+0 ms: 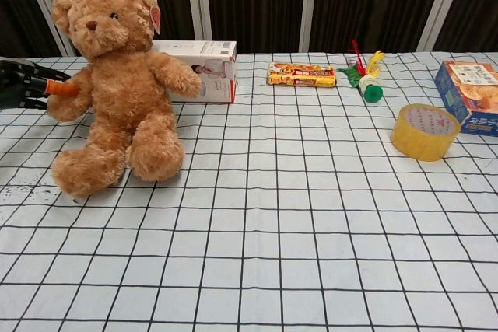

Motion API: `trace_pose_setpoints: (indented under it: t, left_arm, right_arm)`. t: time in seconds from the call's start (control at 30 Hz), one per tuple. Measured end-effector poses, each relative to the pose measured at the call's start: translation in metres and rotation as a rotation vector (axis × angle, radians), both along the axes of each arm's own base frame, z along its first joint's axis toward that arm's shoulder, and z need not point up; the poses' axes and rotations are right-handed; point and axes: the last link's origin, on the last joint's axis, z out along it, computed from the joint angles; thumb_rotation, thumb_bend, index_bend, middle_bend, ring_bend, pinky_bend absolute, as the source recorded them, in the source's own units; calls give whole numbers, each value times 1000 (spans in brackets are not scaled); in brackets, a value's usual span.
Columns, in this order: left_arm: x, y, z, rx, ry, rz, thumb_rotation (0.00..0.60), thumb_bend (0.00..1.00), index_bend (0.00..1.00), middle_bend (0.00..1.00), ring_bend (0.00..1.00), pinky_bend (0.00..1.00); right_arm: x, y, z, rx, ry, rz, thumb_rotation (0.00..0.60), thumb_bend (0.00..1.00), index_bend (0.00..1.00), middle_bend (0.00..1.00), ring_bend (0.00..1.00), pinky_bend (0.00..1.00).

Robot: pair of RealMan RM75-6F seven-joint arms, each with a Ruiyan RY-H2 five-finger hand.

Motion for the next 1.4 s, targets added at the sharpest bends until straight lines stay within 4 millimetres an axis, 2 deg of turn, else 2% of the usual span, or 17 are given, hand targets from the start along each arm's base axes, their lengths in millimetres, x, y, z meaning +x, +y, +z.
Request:
trace_pose_setpoints:
  t: [0.3, 0.67, 1.07, 1.2, 1.3, 1.4]
  left_arm:
    - [18, 6, 8, 20, -10, -46, 600, 578, 386, 428, 44, 103]
    - [4, 0, -2, -18, -1, -5, 600, 572, 379, 421, 44, 103]
    - [19, 7, 2, 11, 1, -44, 600, 542, 367, 386, 38, 103]
    - [16, 6, 1, 28, 6, -27, 600, 458, 276, 294, 9, 102]
    - [13, 5, -1, 34, 21, -23, 600, 393, 173, 185, 0, 100]
    - [12, 3, -2, 27, 35, -25, 600, 285, 28, 43, 0, 94]
  right_arm:
    - [0, 0, -1, 7, 0, -2, 600, 367, 85, 116, 217, 62]
    - [0, 0, 0, 4, 0, -3, 600, 367, 85, 116, 217, 62]
    - [-1, 0, -1, 11, 0, -7, 600, 367, 85, 116, 217, 62]
    - [-1, 0, 0, 9, -3, -6, 600, 367, 85, 116, 217, 62]
    - [-1, 0, -1, 13, -2, -9, 600, 367, 85, 116, 217, 62]
    - [-1, 0, -1, 12, -3, -6, 600, 367, 85, 116, 217, 62]
